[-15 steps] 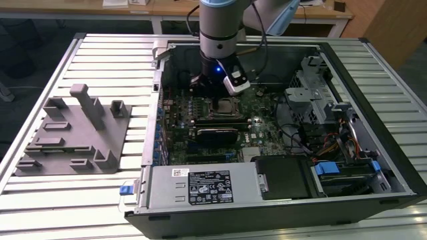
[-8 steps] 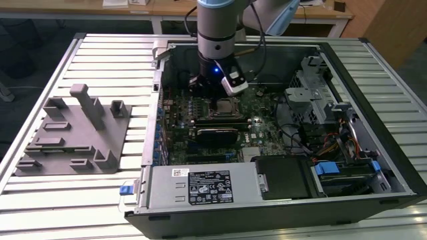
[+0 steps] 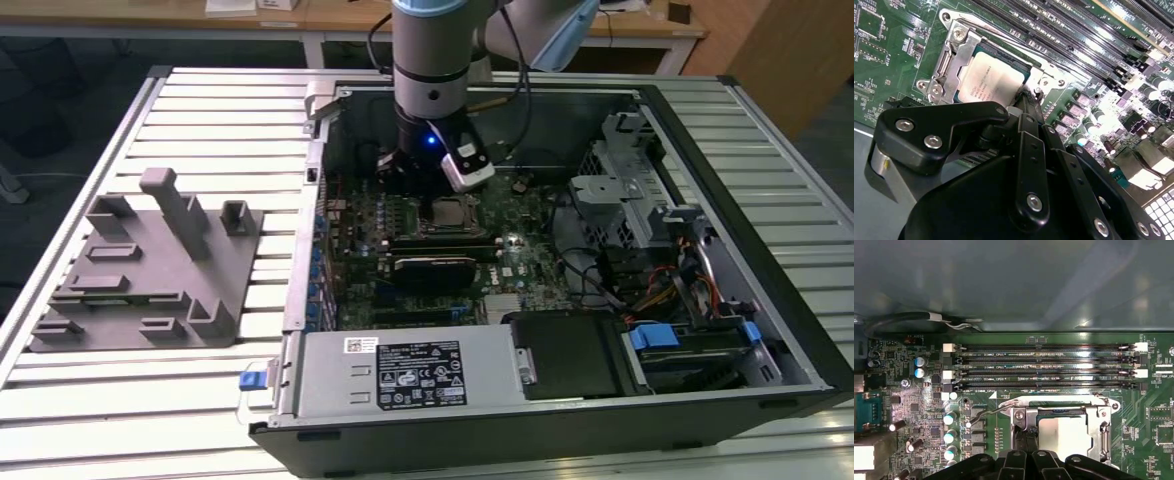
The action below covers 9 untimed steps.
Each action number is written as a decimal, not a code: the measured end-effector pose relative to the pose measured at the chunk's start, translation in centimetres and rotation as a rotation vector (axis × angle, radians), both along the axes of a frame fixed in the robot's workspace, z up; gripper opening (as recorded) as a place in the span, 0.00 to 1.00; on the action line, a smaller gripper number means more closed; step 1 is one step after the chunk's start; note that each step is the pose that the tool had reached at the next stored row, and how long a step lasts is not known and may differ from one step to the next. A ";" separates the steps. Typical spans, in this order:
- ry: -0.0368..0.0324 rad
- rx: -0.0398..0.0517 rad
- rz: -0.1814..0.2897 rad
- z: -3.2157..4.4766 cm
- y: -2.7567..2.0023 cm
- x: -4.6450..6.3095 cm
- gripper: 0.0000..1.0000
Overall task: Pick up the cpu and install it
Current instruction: 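Close the cpu cover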
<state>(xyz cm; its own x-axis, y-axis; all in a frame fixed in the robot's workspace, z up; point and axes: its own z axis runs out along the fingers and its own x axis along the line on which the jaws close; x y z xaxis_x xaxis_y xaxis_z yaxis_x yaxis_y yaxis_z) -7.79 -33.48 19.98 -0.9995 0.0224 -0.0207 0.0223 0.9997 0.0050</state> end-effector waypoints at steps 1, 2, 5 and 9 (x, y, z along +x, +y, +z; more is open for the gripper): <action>0.0000 0.0000 0.000 0.00 0.00 0.0 0.11; -0.0001 0.0001 0.000 0.00 0.00 -0.1 0.11; -0.0001 0.0001 0.000 0.00 0.00 -0.1 0.11; 0.0000 0.0000 0.000 0.25 0.00 -0.1 0.11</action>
